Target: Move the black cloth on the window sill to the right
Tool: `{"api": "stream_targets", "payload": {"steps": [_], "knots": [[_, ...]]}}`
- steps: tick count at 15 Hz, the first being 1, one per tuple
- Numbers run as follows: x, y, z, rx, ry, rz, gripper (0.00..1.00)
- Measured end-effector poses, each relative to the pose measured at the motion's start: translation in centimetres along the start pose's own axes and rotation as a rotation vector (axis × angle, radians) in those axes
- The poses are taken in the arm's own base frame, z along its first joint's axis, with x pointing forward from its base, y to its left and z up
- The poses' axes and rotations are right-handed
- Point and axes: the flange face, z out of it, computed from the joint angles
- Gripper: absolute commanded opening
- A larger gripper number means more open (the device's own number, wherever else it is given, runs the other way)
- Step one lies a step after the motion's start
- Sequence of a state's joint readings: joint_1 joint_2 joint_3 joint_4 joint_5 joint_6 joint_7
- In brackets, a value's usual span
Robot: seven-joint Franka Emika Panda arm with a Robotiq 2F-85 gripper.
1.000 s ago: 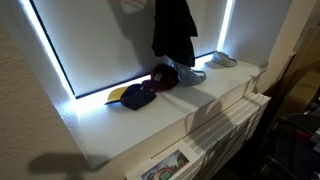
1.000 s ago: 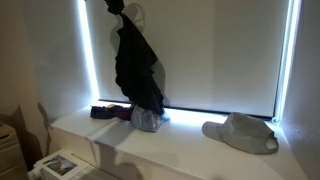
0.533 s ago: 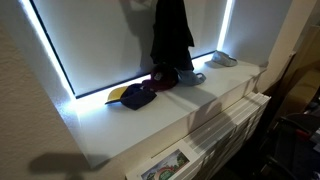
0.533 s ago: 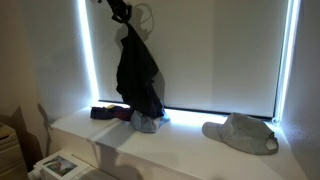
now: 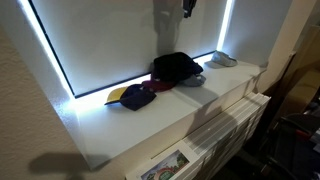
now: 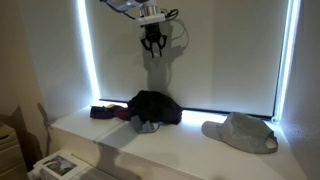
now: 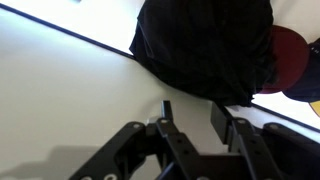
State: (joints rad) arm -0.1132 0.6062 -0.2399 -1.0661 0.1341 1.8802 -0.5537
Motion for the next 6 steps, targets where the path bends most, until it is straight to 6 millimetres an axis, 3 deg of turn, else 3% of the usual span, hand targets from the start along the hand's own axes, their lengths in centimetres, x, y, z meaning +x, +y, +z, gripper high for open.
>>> {"api": "stream_targets", "payload": {"steps": [2, 6], "knots": [[-0.1, 0.3, 0.7, 0.008, -0.005, -0.005, 0.48], [0.5, -0.8, -0.2, 0.011, 0.01, -0.022, 0.48]]}}
